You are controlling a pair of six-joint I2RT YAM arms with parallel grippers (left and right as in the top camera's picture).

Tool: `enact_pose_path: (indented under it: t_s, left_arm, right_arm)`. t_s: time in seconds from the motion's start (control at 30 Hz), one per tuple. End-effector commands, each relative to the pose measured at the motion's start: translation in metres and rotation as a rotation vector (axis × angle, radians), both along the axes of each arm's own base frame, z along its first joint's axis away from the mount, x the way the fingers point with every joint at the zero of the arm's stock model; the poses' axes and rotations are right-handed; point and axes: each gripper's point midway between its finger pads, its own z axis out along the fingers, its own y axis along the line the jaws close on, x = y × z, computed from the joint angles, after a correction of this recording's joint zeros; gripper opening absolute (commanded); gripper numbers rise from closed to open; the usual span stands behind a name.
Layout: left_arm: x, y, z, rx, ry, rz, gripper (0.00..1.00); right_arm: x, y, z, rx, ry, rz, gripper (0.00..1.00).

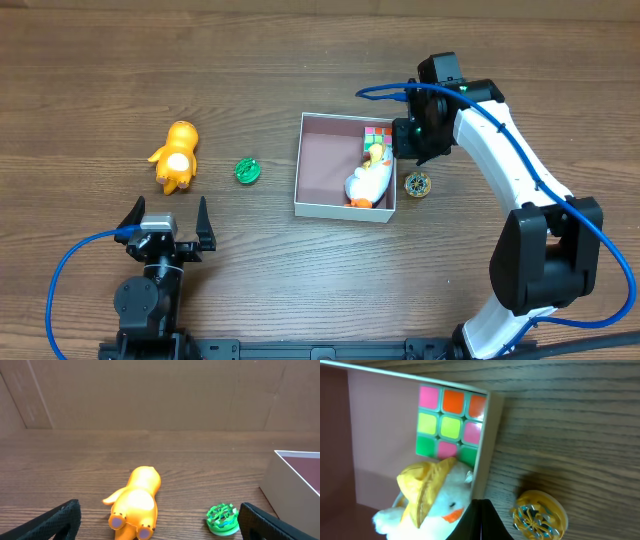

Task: Pack container
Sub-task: 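Lower the right gripper toward the gold round toy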

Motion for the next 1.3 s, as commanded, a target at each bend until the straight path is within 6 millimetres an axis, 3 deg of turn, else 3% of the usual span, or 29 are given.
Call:
enact_pose_path:
  t_s: [0.0, 1.13, 1.27]
  left_arm:
    - [0.0, 0.002, 0.0, 0.023, -0.002, 0.01, 1.0]
    - [0.0, 0.002, 0.0, 0.023, -0.002, 0.01, 1.0]
    - [0.0, 0.002, 0.0, 0.023, -0.002, 0.01, 1.0]
  right_arm:
    - [0.0, 0.007, 0.005, 0.03, -0.019, 0.038, 0.04]
    - [0.005, 0.008, 0.005, 0.009, -0.076, 0.187, 0.04]
    - [0.017, -0.016, 0.003, -0.109, -0.091, 0.008, 0.04]
